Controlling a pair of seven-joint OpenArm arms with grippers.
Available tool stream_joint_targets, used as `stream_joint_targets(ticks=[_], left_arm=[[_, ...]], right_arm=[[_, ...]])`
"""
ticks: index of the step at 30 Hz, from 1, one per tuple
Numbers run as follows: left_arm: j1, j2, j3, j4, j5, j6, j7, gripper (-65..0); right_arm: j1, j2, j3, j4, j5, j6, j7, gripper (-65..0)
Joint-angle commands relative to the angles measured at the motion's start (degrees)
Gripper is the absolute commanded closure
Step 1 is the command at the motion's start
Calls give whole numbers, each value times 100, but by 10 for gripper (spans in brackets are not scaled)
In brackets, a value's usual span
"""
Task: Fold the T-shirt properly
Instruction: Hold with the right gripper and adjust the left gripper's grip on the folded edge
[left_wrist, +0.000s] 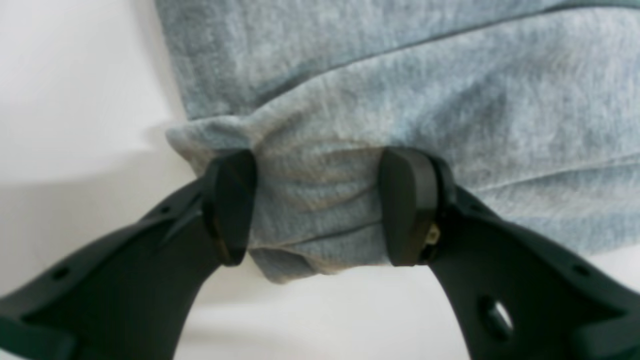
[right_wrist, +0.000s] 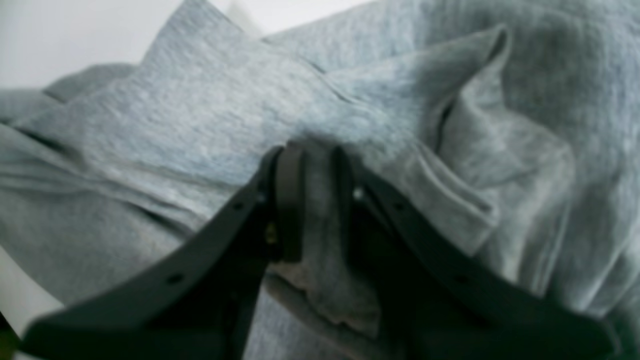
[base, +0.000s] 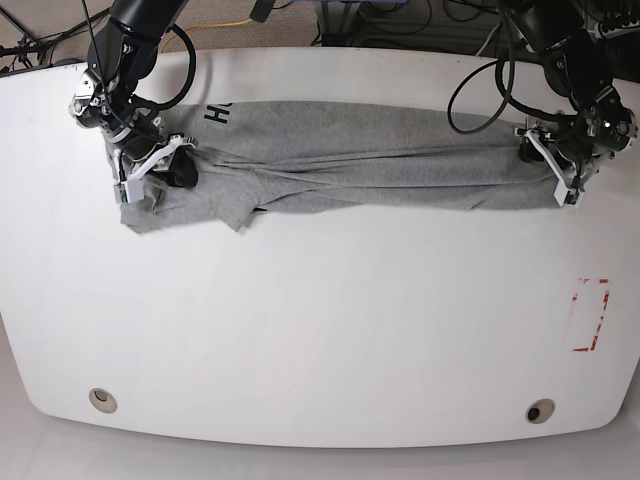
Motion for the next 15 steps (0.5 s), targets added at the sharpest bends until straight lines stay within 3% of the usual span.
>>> stream_joint_targets(ticks=[1, 11, 15], left_arm=[[-45, -88, 5, -222, 546, 42, 350, -372], [-125, -97, 23, 455, 511, 42, 394, -375], [-160, -88, -13, 798, 511, 42, 763, -376]], right_arm=[[-29, 53, 9, -181, -449, -163, -130, -116], [-46, -26, -8, -145, -194, -246, -77, -116], [-73, -26, -26, -145, 52, -246, -113, -116]])
